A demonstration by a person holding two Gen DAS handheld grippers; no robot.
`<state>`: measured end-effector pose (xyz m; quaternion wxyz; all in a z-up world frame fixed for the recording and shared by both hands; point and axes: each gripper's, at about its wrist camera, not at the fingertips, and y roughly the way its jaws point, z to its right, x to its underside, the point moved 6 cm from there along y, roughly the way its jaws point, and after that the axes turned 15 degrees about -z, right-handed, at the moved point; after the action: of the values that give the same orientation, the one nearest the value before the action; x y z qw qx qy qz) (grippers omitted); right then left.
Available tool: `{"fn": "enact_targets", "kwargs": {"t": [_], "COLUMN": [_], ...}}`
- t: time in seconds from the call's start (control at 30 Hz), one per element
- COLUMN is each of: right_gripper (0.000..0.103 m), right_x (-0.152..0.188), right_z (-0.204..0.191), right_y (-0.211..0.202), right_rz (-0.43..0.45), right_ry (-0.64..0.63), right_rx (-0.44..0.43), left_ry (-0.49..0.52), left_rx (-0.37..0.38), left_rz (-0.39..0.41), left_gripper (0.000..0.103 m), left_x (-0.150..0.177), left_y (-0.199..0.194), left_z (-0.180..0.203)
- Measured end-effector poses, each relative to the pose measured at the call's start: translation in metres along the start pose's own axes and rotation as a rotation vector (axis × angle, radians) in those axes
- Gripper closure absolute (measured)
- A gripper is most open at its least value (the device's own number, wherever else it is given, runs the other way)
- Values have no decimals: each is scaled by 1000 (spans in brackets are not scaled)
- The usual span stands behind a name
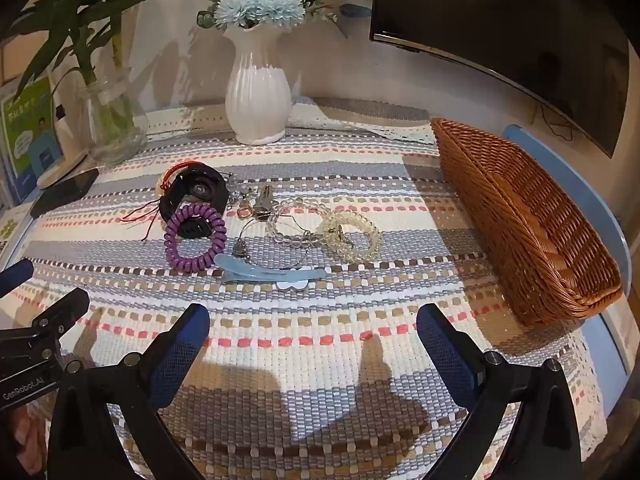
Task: Organize jewelry
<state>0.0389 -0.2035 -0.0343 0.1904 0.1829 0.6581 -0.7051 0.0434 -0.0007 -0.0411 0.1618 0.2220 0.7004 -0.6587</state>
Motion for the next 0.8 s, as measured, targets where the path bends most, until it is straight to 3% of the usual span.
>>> {"fn": "enact_targets", "kwargs": {"t": [0.13, 0.17, 0.47, 0.8], "right_gripper": [0, 0, 0, 0], "right_x": [0, -1, 1, 1], "right_z": [0, 0, 3, 1], "right_y": [0, 0, 0, 0], "right_rz": [3, 4, 7, 6], "right_ry": [0, 0, -1, -3], "right_rx": [-1, 0, 1, 6], "left_ry": [4, 3, -26, -28], "left_rx": [-25, 13, 63, 83], "left_rz": [14, -15, 9, 27], "left_gripper": [8, 8, 8, 12], "left_x": [-1, 0, 1, 1], "left_y": [-1, 3, -2, -6], "left_z": [5, 4, -5, -5]}}
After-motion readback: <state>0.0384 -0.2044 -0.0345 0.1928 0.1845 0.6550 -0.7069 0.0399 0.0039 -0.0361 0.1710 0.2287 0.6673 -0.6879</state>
